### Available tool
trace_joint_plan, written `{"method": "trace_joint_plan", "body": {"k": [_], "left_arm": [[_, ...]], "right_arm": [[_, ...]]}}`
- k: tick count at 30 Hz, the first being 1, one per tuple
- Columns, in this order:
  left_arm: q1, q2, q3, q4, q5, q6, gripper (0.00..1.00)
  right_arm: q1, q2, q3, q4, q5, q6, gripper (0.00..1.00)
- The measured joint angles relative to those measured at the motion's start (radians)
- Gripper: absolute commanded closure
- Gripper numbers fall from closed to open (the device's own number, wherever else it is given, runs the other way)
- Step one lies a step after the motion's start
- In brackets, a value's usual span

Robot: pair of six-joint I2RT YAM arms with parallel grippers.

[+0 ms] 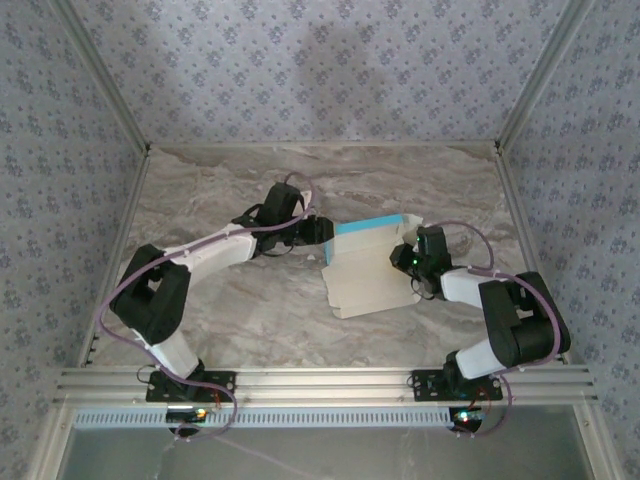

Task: Fold the paper box

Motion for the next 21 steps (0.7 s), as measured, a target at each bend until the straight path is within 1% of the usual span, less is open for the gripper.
{"method": "trace_joint_plan", "body": {"k": [3, 6, 7, 9, 11, 13, 17, 20, 21], "left_arm": [[0.002, 0.003, -0.006, 0.021, -0.001, 0.000, 0.69], [0.008, 0.005, -0.006, 0.028, -0.016, 0.004, 0.70], [0.011, 0.005, -0.007, 0.029, -0.019, 0.008, 0.70], [0.017, 0.005, -0.008, 0.031, -0.027, 0.015, 0.70], [0.022, 0.005, -0.008, 0.031, -0.042, 0.026, 0.71], [0.025, 0.005, -0.008, 0.031, -0.054, 0.038, 0.71], [0.026, -0.001, -0.007, 0.029, -0.085, 0.069, 0.72], [0.026, -0.007, -0.002, 0.012, -0.111, 0.101, 0.72], [0.026, -0.010, 0.004, 0.002, -0.122, 0.112, 0.72]], "right_arm": [[0.000, 0.000, 0.000, -0.001, -0.002, -0.001, 0.75], [0.000, -0.022, 0.000, -0.023, -0.010, -0.008, 0.59], [0.000, -0.045, 0.001, -0.043, -0.014, -0.014, 0.56], [-0.002, -0.111, 0.004, -0.094, -0.027, -0.031, 0.53], [-0.005, -0.185, 0.014, -0.144, -0.043, -0.041, 0.51], [-0.017, -0.270, 0.032, -0.205, -0.062, -0.065, 0.53], [-0.056, -0.407, 0.065, -0.304, -0.089, -0.095, 0.60], [-0.087, -0.467, 0.094, -0.378, -0.090, -0.113, 0.72], [-0.095, -0.472, 0.102, -0.399, -0.089, -0.119, 0.78]]}}
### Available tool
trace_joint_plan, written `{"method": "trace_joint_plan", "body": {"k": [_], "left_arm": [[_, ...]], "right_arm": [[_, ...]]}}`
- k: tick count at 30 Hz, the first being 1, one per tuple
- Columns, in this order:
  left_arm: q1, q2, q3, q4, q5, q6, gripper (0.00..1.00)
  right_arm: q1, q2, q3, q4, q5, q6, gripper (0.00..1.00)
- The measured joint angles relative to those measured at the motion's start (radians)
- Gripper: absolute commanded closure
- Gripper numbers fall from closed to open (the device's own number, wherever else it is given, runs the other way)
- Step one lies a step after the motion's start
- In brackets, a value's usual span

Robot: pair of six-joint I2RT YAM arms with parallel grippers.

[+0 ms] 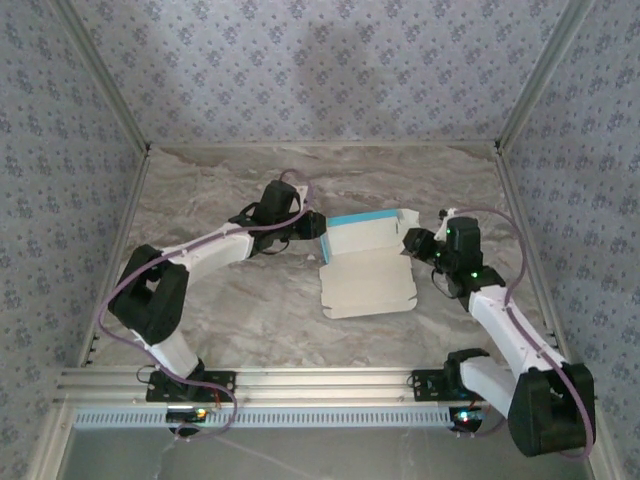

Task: Fold the paper box

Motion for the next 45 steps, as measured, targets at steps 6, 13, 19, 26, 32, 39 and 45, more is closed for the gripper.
{"method": "trace_joint_plan", "body": {"k": [6, 13, 19, 26, 32, 39, 45], "left_arm": [[-0.017, -0.012, 0.026, -0.064, -0.076, 0.083, 0.73], [-0.072, -0.027, 0.042, -0.097, -0.121, 0.142, 0.73], [-0.113, -0.027, 0.050, -0.106, -0.132, 0.154, 0.73], [-0.128, -0.027, 0.041, -0.093, -0.142, 0.153, 0.73], [-0.128, -0.047, -0.001, -0.056, -0.150, 0.151, 0.74], [-0.132, -0.049, -0.010, -0.038, -0.150, 0.150, 0.75], [-0.133, -0.049, -0.010, -0.038, -0.150, 0.150, 0.75]], "right_arm": [[-0.020, 0.069, 0.005, -0.070, -0.005, -0.017, 0.90], [-0.033, 0.065, 0.005, -0.051, -0.033, -0.025, 0.84], [-0.037, -0.103, -0.016, -0.038, -0.041, -0.037, 0.80], [-0.121, -0.166, 0.031, -0.145, -0.015, 0.020, 0.67], [-0.250, 0.095, 0.079, -0.251, -0.116, 0.174, 0.65], [-0.264, 0.263, 0.078, -0.217, -0.285, 0.404, 0.78], [-0.195, 0.272, 0.036, -0.153, -0.332, 0.551, 0.81]]}}
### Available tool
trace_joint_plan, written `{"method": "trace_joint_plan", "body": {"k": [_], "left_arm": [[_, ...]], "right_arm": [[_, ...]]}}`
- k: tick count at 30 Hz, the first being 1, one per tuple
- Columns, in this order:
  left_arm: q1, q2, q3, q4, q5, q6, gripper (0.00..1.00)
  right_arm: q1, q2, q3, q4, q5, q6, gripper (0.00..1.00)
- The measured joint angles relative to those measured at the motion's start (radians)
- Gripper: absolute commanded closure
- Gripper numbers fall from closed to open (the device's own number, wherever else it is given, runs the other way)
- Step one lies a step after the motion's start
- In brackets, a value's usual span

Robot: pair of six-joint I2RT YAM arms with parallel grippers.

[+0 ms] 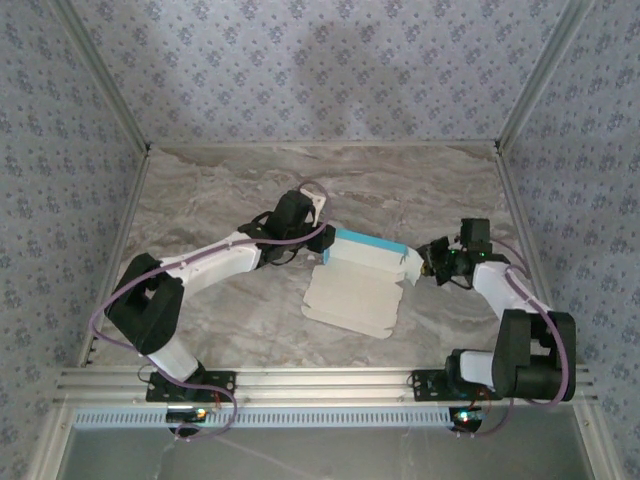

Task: Fold the paper box

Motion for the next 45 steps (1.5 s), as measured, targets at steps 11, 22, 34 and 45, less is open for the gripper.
{"method": "trace_joint_plan", "body": {"k": [11, 22, 34, 45], "left_arm": [[-0.006, -0.002, -0.013, 0.022, -0.002, -0.012, 0.76], [-0.005, -0.013, -0.026, 0.023, -0.015, -0.014, 0.77], [0.007, -0.013, -0.026, 0.026, -0.015, -0.014, 0.77], [0.008, -0.013, -0.026, 0.026, -0.015, -0.014, 0.77]], "right_arm": [[0.093, -0.006, -0.007, 0.037, 0.039, 0.098, 0.65], [0.115, -0.120, 0.269, -0.336, 0.303, -0.377, 0.51], [0.327, -0.253, 0.316, -0.563, 0.478, -0.718, 0.54], [0.390, -0.118, 0.355, -0.631, 0.626, -0.874, 0.62]]}}
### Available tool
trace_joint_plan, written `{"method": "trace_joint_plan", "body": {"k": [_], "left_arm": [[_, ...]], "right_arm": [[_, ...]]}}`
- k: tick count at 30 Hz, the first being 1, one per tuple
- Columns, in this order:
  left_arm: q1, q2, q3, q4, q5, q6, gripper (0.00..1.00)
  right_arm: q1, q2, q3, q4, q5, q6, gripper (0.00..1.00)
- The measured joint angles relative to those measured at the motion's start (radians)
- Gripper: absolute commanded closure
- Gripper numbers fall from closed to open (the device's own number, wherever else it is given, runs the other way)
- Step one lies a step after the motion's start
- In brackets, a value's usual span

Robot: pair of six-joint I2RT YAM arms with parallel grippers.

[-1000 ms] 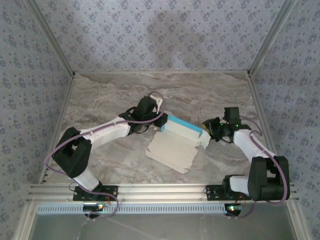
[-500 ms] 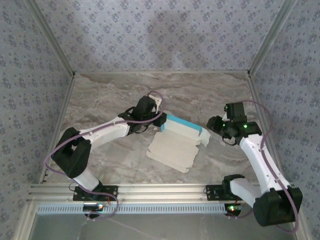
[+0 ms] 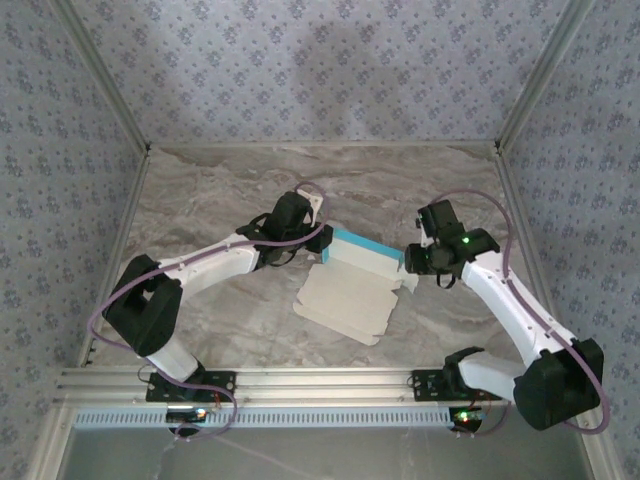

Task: Fold the paper box

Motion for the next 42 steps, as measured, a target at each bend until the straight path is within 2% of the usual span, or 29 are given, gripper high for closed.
{"method": "trace_joint_plan", "body": {"k": [3, 5, 7, 13, 16, 25, 34, 42], "left_arm": [[0.000, -0.002, 0.000, 0.000, 0.000, 0.000, 0.77], [0.000, -0.005, -0.003, -0.001, 0.000, 0.000, 0.77], [0.000, -0.007, -0.006, 0.000, 0.000, 0.000, 0.77], [0.002, -0.038, -0.032, 0.000, 0.000, -0.008, 0.78], [0.003, -0.058, -0.042, 0.002, 0.001, -0.011, 0.78], [0.003, -0.078, -0.063, 0.046, 0.000, -0.013, 0.78], [0.041, -0.060, -0.078, 0.045, -0.029, -0.038, 0.78], [0.062, -0.053, -0.079, 0.053, -0.029, -0.037, 0.78]], "right_arm": [[0.000, 0.021, 0.007, 0.001, 0.003, -0.022, 0.69], [0.000, 0.050, 0.008, 0.002, -0.020, -0.033, 0.77], [0.000, 0.080, 0.007, 0.002, -0.052, -0.034, 0.80], [-0.018, 0.101, 0.006, 0.055, -0.137, 0.053, 0.97], [-0.041, 0.101, -0.011, 0.113, -0.165, 0.143, 1.00], [-0.079, 0.113, -0.071, 0.327, -0.226, 0.427, 1.00], [-0.098, 0.212, -0.055, 0.468, -0.350, 0.487, 0.80], [-0.160, 0.262, -0.023, 0.447, -0.476, 0.329, 0.60]]}}
